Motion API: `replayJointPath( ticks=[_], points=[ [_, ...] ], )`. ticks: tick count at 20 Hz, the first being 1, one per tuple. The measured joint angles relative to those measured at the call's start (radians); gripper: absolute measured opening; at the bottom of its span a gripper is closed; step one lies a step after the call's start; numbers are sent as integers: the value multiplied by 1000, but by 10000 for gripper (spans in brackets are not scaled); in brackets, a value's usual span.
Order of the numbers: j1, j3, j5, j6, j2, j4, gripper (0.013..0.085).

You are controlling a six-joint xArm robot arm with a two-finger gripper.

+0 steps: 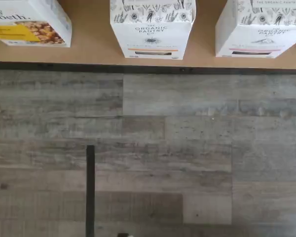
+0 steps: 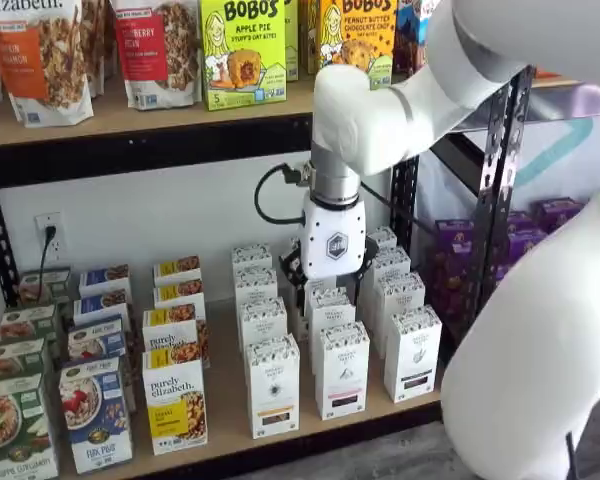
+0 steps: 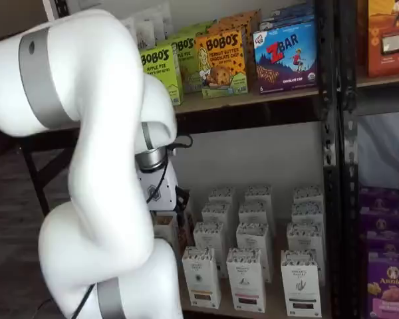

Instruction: Pick up the white box with a yellow strip in the middle, on the bottom shelf, the fourth box from the left

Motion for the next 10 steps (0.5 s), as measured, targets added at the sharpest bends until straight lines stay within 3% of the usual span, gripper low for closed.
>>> replayJointPath(
  ticks=[10],
  points=[
    [-38,-96,-184,-5,301,-42,850]
  ],
)
